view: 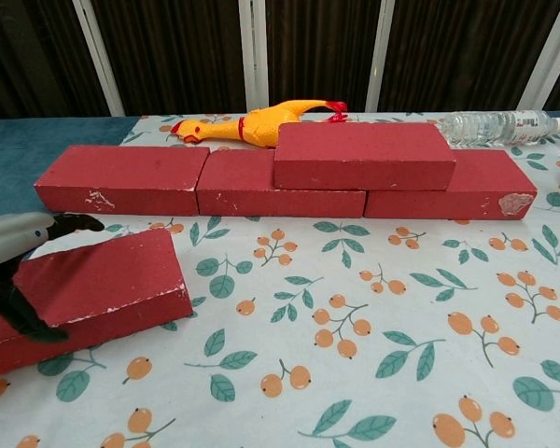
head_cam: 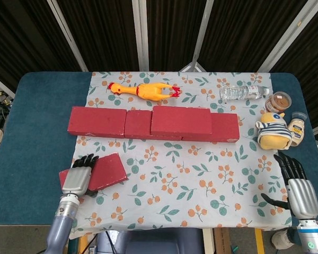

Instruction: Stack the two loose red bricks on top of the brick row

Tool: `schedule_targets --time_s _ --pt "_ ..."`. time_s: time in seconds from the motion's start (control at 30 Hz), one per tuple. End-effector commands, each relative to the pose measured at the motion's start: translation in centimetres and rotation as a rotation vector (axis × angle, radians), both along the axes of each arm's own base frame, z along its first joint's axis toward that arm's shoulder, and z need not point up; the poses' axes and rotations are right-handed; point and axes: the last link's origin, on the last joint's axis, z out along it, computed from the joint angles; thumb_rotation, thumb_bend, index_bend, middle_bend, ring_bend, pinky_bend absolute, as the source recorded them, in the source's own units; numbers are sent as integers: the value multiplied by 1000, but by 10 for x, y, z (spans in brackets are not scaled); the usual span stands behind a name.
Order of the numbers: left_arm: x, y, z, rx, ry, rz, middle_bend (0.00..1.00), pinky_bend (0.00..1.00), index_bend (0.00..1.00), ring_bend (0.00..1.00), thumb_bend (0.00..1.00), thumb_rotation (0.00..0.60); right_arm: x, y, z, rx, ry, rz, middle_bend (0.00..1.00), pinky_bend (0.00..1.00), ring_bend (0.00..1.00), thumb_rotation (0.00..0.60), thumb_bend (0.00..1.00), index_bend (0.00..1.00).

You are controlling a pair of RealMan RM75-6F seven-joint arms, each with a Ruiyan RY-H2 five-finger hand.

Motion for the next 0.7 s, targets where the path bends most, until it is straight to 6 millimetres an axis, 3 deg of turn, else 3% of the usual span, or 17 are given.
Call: schedule_targets --time_s 0.03,0.7 --pt "3 0 -2 -1 -9 -6 0 80 0 0 0 600 0 0 0 -4 0 -2 27 0 0 600 60 0" --pt "2 4 -11 8 62 5 0 85 0 0 0 600 -3 -3 0 4 -10 -25 27 0 0 600 60 0"
